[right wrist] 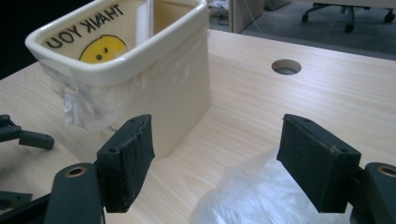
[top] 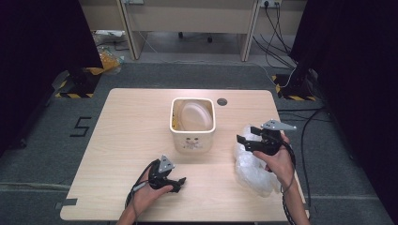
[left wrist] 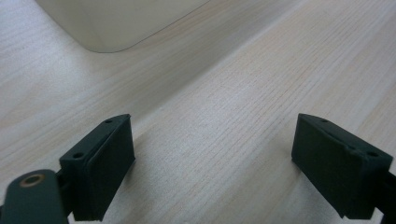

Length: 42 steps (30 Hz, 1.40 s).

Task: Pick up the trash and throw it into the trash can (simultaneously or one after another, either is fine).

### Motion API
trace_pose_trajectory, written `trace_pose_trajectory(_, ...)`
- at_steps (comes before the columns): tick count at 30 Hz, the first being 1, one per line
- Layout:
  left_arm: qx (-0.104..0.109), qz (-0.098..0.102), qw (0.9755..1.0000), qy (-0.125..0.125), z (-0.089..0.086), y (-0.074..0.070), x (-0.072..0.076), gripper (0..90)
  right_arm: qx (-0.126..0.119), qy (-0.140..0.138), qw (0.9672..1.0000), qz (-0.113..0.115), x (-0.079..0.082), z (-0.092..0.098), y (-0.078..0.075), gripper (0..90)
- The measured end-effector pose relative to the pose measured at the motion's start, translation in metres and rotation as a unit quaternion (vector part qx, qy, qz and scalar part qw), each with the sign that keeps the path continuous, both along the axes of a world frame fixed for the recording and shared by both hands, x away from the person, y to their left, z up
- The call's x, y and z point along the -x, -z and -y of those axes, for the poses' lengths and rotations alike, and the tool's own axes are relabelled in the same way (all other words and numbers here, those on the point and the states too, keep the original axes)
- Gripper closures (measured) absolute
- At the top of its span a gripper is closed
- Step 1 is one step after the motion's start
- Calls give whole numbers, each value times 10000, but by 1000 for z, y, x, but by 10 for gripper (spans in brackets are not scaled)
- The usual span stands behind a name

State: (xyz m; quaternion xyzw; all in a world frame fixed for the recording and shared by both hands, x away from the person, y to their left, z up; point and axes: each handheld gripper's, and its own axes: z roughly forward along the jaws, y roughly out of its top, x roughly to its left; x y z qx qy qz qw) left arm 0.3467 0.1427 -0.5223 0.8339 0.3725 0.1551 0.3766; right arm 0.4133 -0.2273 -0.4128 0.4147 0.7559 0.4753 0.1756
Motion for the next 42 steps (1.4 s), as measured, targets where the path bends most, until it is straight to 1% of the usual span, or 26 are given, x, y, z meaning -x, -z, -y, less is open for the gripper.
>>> trace_pose_trajectory(3, -2, 2, 10000, -1, 0, 0, 0, 122, 51, 48, 10000, 9, 5, 3, 4, 262)
trace_pose_trajectory(8, -2, 1, 10000, -1, 0, 0, 0, 121, 14, 121, 9999, -35, 12, 9, 12, 252)
trace_pose_trajectory(10, -1, 2, 10000, -2, 0, 0, 0, 122, 121, 150, 9998, -39, 13, 11, 14, 250)
trace_pose_trajectory(12, -4, 4, 10000, 0, 0, 0, 0, 121, 101, 219, 9997, -38, 16, 15, 15, 246)
trace_pose_trajectory(17, -6, 4, 10000, -1, 0, 0, 0, 121, 263, 305, 9992, -78, 24, 22, 21, 244)
trace_pose_trajectory(21, -5, 6, 10000, -4, 0, 0, 0, 121, 273, 348, 9989, -140, 29, 26, 26, 241)
trace_pose_trajectory(24, -8, 7, 10000, -1, 0, 0, 0, 121, 320, 369, 9986, -186, 31, 24, 29, 229)
trace_pose_trajectory(26, -6, 6, 10000, -3, 0, 0, 0, 121, 464, 377, 9979, -236, 31, 20, 33, 226)
trace_pose_trajectory(30, -5, 4, 10000, -5, 0, 0, 0, 121, 707, 530, 9955, -329, 31, 17, 41, 227)
trace_pose_trajectory(34, -2, 0, 10000, -8, 0, 0, 0, 121, 783, 536, 9943, -479, 33, 14, 50, 218)
trace_pose_trajectory(38, -6, 2, 10000, -4, 0, 0, 0, 121, 958, 546, 9922, -581, 33, 10, 63, 218)
trace_pose_trajectory(40, -1, 0, 10000, -7, 0, 0, 0, 121, 968, 530, 9917, -659, 33, 7, 70, 217)
trace_pose_trajectory(42, -1, 1, 10000, -6, 0, 0, 0, 121, 957, 513, 9918, -668, 32, 6, 73, 243)
